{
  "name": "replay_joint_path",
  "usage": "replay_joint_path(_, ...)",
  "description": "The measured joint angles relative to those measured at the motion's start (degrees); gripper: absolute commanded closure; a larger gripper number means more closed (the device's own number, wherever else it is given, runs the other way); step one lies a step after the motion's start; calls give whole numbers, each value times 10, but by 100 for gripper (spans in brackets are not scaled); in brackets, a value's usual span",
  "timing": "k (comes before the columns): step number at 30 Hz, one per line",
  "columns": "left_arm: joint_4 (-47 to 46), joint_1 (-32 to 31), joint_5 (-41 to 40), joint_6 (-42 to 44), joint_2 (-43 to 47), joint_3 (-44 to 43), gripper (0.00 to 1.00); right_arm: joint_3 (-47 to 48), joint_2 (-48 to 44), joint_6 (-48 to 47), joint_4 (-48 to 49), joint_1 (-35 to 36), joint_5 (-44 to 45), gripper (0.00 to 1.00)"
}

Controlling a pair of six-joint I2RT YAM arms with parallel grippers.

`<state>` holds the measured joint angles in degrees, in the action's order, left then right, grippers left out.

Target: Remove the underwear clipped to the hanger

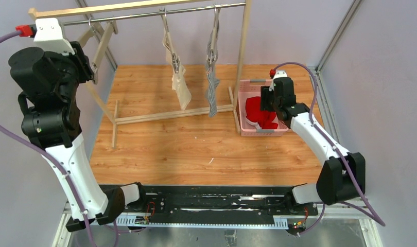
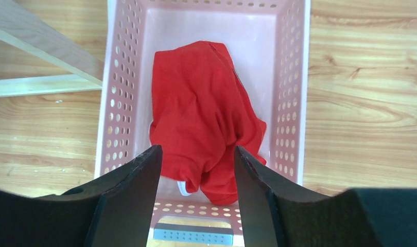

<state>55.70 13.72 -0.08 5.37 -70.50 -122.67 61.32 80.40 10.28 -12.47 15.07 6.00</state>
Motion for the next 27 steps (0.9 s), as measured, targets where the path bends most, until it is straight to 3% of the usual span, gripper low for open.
replay_joint_path(3,1,0,-13,0,17,0,58,0,-31,-2,0,0,4,45)
replay_joint_path(5,0,0,-4,0,24,-1,53,-2,-49,-3,0,1,8,45)
replay_joint_path(7,-2,0,34,-5,23,-8,48,-3,-67,-3,-1,4,11,45)
replay_joint_path(12,-14,-8,113,-25,-9,-45,47,-4,-104,-4,-10,23,20,45)
replay_joint_path(21,-16,-162,100,-39,-141,-159,46,-3,-137,-12,-27,64,42,45)
replay_joint_path(27,-17,-241,72,-39,-205,-207,36,-3,-155,-21,-37,97,65,45)
